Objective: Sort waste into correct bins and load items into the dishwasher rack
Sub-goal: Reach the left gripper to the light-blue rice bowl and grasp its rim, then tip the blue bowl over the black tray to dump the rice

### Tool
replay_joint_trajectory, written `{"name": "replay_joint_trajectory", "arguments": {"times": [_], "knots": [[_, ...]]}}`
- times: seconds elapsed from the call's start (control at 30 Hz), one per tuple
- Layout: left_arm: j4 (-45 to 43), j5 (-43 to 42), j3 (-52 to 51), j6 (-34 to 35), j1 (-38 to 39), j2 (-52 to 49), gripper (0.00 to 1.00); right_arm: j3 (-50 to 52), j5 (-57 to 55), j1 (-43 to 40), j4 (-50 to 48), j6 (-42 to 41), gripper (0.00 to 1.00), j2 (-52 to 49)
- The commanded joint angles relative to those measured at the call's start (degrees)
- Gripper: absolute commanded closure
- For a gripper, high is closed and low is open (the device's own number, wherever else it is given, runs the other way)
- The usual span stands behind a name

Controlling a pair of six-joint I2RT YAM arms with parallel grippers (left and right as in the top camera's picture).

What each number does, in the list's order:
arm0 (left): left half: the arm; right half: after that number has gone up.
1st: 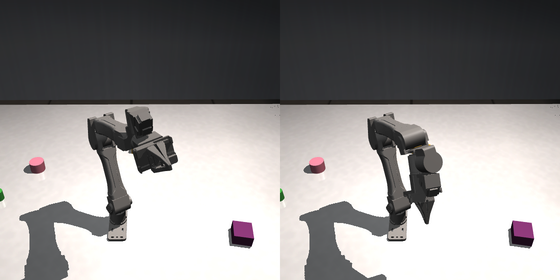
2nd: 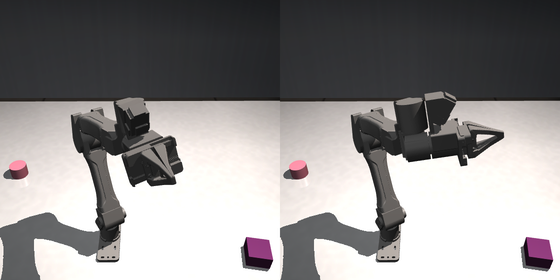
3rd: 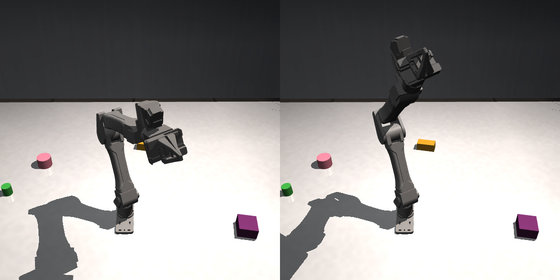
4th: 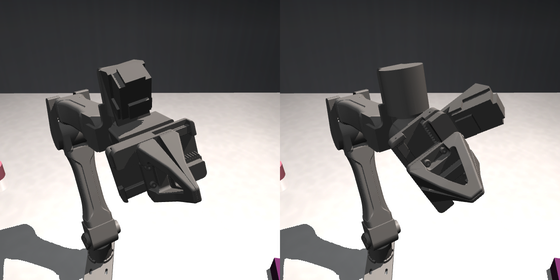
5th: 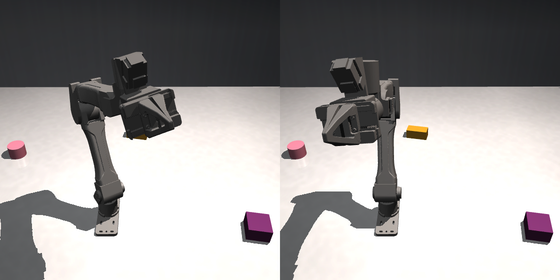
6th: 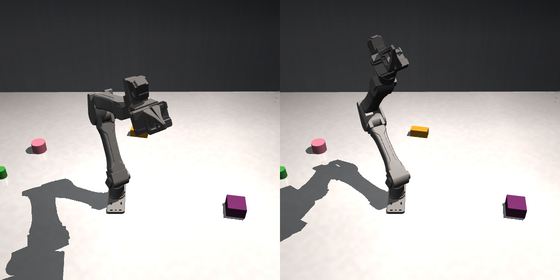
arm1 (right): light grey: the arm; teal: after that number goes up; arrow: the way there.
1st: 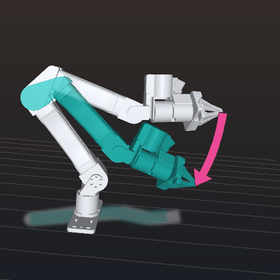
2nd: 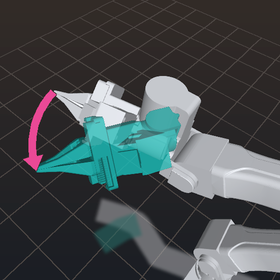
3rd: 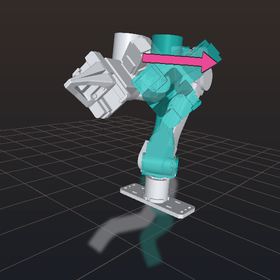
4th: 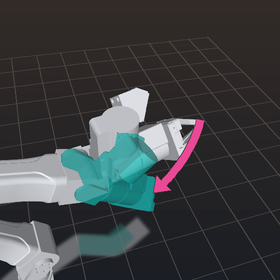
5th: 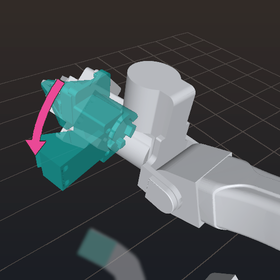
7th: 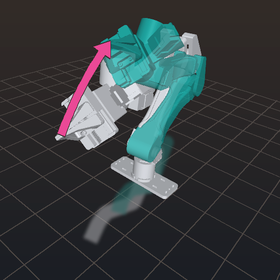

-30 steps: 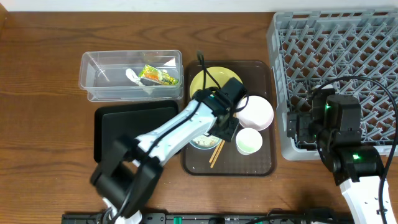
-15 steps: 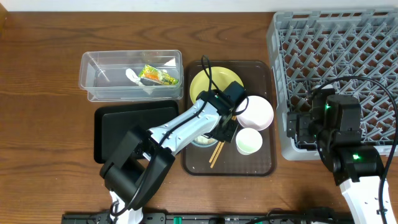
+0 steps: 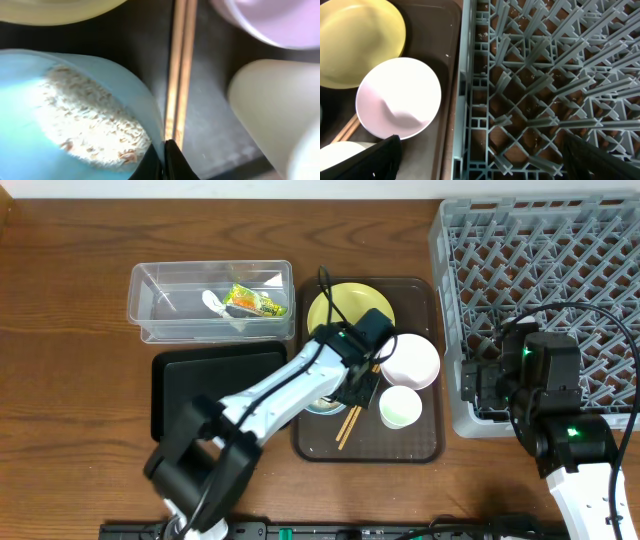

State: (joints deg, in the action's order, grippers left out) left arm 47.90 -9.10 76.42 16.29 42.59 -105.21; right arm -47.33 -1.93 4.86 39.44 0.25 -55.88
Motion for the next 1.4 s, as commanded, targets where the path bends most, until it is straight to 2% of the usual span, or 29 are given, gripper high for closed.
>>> {"name": "replay_joint_trajectory", "arguments": {"times": [0.0, 0.13, 0.2, 0.43, 0.73, 0.83, 1.07, 1.37], "knots": [[1.0, -0.7, 1.1, 0.3, -1.4, 5.4, 0.94, -1.4, 0.2, 0.7, 0.1, -0.6, 0.01, 0.2], [4.6, -1.2, 1.1, 0.3, -6.1, 11.6, 0.94, -1.4, 0.2, 0.7, 0.2, -0.6, 0.01, 0.2], [6.2, -4.2, 1.0, 0.1, -9.5, 13.7, 0.94, -1.4, 0.2, 0.7, 0.2, -0.6, 0.01, 0.1], [7.0, -33.5, -1.9, -14.1, -26.1, 16.0, 0.94, -1.4, 0.3, 0.7, 0.2, -0.6, 0.01, 0.2], [7.0, -59.5, -14.1, -28.2, -47.4, 15.7, 0.94, -1.4, 0.2, 0.7, 0.2, -0.6, 0.01, 0.1], [6.9, -65.6, -17.7, -30.0, -52.8, 15.6, 0.94, -1.4, 0.2, 0.7, 0.2, -0.6, 0.01, 0.1], [6.9, -76.0, -23.2, -27.9, -62.0, 15.3, 0.94, -1.4, 0.2, 0.7, 0.3, -0.6, 0.01, 0.1], [6.9, -77.5, -23.7, -7.6, -67.2, 15.3, 0.94, -1.4, 0.3, 0.7, 0.3, -0.6, 0.01, 0.2]]}}
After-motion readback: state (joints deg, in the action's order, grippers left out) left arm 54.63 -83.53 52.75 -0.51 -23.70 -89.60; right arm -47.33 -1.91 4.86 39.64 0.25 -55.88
